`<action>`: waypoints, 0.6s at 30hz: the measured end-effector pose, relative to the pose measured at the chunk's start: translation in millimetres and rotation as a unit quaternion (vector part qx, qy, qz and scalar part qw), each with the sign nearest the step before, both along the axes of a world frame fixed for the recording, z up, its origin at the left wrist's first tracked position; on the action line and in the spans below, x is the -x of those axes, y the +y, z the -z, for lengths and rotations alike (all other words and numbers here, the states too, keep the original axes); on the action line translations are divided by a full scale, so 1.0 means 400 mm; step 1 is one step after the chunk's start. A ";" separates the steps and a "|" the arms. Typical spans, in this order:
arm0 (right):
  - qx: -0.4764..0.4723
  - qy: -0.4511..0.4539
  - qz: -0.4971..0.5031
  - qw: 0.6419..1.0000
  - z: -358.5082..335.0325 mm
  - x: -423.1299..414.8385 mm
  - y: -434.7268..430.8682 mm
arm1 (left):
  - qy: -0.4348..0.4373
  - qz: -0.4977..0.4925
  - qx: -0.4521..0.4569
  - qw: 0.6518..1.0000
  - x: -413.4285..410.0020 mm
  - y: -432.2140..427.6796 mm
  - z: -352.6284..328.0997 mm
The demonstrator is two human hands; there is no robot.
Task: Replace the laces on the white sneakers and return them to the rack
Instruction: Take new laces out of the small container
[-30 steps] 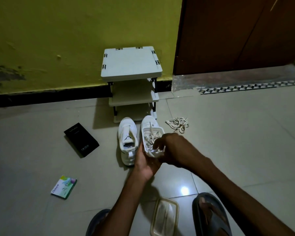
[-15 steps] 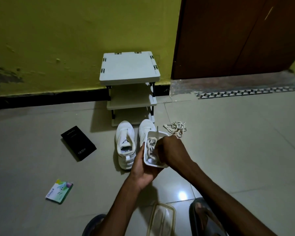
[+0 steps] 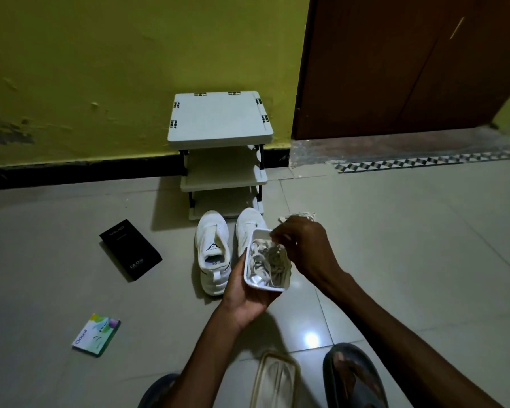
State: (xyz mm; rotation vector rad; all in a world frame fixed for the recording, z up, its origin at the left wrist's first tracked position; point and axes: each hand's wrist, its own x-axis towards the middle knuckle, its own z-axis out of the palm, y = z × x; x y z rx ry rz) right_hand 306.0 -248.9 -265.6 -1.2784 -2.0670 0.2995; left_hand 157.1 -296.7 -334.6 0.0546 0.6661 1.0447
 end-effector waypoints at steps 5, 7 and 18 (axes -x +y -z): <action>0.034 -0.226 -0.076 0.971 0.014 0.023 -0.069 | 0.012 -0.010 -0.014 1.000 0.016 0.009 -0.006; 0.047 -0.194 -0.088 0.976 0.009 0.021 -0.075 | 0.014 -0.010 -0.019 1.000 0.016 0.014 -0.012; 0.430 -0.128 0.102 0.888 0.166 -0.039 -0.149 | 0.038 -0.008 -0.017 0.999 0.046 0.032 0.034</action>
